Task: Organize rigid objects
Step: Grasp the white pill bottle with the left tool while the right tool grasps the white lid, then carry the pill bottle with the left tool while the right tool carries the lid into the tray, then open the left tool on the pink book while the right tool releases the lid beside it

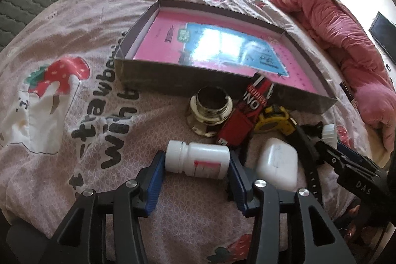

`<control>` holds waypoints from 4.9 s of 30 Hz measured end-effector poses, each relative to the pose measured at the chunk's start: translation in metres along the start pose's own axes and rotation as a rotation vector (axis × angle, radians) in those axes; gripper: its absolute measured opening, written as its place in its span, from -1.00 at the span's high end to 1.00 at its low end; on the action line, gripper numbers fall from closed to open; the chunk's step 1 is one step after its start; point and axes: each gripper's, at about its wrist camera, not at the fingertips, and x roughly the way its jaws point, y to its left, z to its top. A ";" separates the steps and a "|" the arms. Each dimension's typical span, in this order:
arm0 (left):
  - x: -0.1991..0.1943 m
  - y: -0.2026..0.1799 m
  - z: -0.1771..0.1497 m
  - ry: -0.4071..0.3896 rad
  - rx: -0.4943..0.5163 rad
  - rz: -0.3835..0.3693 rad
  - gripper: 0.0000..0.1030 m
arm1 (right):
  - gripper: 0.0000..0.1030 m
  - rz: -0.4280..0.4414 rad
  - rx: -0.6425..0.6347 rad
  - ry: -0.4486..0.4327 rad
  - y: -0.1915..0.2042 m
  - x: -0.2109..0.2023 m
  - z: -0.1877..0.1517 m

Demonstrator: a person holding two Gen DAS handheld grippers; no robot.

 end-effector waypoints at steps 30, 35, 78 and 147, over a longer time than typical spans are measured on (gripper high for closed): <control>-0.042 0.007 0.013 -0.191 0.015 -0.073 0.07 | -0.02 0.046 -0.085 -0.209 0.009 -0.042 0.020; -0.051 0.001 0.016 -0.235 0.056 -0.056 0.07 | -0.02 0.055 -0.091 -0.232 0.011 -0.041 0.028; 0.017 0.000 0.096 -0.273 0.070 0.037 0.07 | -0.03 0.069 -0.166 -0.196 0.028 0.029 0.078; 0.024 0.002 0.089 -0.216 0.123 0.134 0.07 | -0.43 0.088 -0.205 -0.243 0.032 0.013 0.084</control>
